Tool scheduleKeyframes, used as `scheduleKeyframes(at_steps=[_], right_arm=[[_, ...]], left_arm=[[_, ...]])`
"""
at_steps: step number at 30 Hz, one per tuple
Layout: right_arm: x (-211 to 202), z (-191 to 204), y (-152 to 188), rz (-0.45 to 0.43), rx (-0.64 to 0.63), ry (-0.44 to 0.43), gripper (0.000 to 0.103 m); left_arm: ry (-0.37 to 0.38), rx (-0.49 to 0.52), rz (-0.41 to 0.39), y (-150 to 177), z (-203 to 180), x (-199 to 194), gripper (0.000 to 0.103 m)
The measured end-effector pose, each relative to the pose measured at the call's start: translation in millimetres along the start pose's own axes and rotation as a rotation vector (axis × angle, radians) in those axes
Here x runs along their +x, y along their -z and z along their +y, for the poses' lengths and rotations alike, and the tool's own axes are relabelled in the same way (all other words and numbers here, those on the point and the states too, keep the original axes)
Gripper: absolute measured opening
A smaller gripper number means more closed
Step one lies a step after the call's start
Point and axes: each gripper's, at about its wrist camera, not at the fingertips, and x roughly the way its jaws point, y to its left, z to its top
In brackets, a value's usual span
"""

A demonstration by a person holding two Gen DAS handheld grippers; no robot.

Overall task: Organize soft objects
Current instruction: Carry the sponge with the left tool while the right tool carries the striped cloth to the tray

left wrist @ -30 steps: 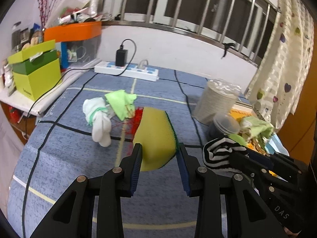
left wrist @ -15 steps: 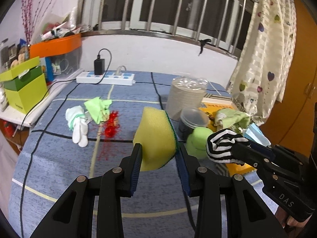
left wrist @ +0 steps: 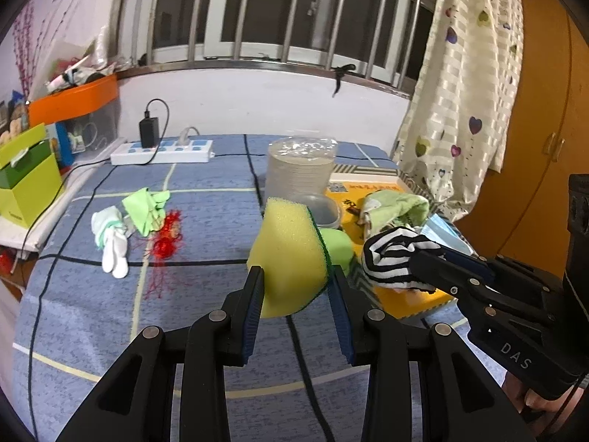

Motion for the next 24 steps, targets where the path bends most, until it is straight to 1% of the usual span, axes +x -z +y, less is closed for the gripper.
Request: scheduleKeyframes(at_steps=[15, 24], right_arm=[[-8, -27, 3, -0.003, 0.040, 0.047, 0.017], [-18, -57, 8, -0.004, 0.090, 0.112, 0.017]], left_arm=[[0.058, 0.048, 0.026, -4, -29, 16, 0.034], [0.113, 0.092, 0.046, -8, -55, 29, 0.034]])
